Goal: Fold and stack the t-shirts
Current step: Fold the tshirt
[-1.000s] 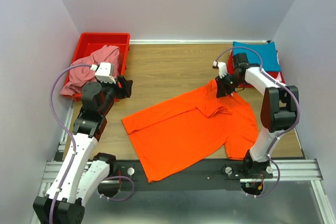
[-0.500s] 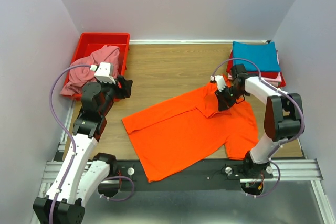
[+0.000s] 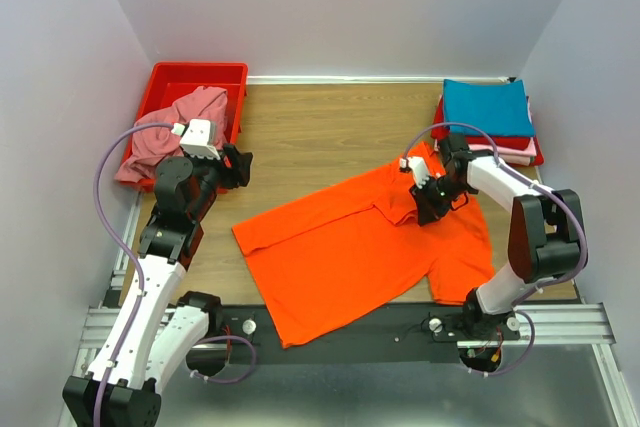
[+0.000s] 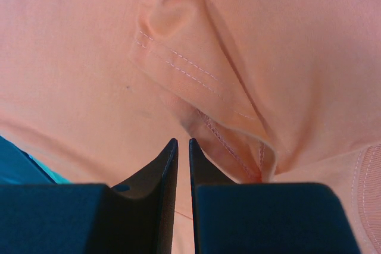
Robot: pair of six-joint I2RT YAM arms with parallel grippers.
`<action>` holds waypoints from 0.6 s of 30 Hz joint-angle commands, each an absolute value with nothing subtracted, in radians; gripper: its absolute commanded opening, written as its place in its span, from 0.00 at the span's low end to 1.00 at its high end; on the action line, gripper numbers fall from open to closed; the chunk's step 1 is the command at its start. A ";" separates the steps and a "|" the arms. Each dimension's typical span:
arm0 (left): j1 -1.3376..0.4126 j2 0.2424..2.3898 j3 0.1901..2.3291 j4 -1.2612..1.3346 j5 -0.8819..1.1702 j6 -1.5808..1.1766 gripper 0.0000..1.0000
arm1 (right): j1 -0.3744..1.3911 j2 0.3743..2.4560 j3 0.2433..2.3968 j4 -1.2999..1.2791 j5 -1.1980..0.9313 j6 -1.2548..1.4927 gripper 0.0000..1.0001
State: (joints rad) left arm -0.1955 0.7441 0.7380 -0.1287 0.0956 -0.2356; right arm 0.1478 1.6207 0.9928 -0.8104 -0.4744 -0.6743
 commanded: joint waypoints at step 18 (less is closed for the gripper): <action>-0.192 0.732 0.724 -0.109 0.106 -0.227 0.71 | 0.173 1.676 1.201 -0.793 -0.431 -0.621 0.28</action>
State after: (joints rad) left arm -0.1955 0.7441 0.7376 -0.1287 0.0959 -0.2352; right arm 0.1696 1.6062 1.1694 -0.8261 -0.5007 -0.6529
